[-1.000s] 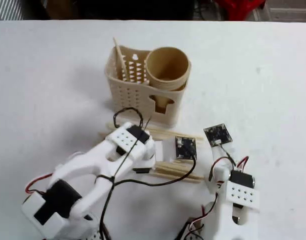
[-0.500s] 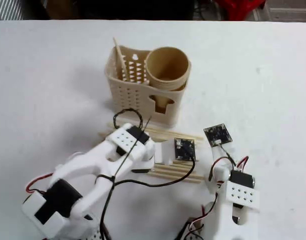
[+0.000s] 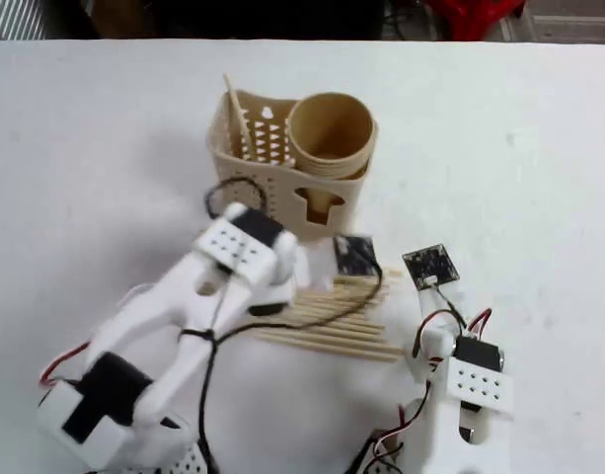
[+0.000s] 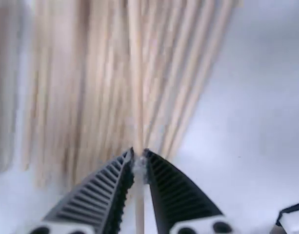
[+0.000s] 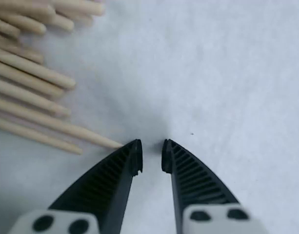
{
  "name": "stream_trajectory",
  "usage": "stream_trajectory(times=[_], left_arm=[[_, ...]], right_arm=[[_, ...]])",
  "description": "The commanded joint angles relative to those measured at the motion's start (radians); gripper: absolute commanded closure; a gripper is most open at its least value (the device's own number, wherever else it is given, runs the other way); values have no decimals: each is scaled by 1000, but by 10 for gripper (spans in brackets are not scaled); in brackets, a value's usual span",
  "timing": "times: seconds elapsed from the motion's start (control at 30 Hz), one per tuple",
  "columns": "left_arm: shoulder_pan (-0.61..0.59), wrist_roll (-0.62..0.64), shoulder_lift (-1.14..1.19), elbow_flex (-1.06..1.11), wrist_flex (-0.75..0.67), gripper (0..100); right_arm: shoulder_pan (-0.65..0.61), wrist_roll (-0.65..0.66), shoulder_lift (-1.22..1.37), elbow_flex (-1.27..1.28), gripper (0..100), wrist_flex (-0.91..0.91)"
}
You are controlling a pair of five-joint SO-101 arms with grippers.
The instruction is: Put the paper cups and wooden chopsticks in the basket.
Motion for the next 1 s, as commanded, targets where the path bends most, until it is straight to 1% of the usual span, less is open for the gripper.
stream_trajectory(times=[0.0, 0.2, 0.37, 0.5, 0.57, 0.7, 0.87, 0.97], left_arm=[[-81, 44, -202, -57, 21, 979], [-82, 91, -542, -60, 149, 979], [-84, 104, -750, -106, 215, 979], [-82, 226, -796, -247, 206, 979], [-81, 311, -771, -319, 152, 979], [-91, 473, -684, -420, -29, 980], [-128, 618, -516, -451, -333, 979], [-163, 675, -421, -448, -525, 979]], right_arm=[[1, 9, -13, -5, 911, -16], [1, 9, -13, -5, 911, -16], [1, 9, -13, -5, 911, -16], [-1, 9, -13, -5, 911, -16], [-1, 8, -13, -5, 911, -16], [-1, 8, -13, -5, 911, -16], [-1, 8, -13, -3, 913, -16], [-1, 8, -13, -3, 913, -16]])
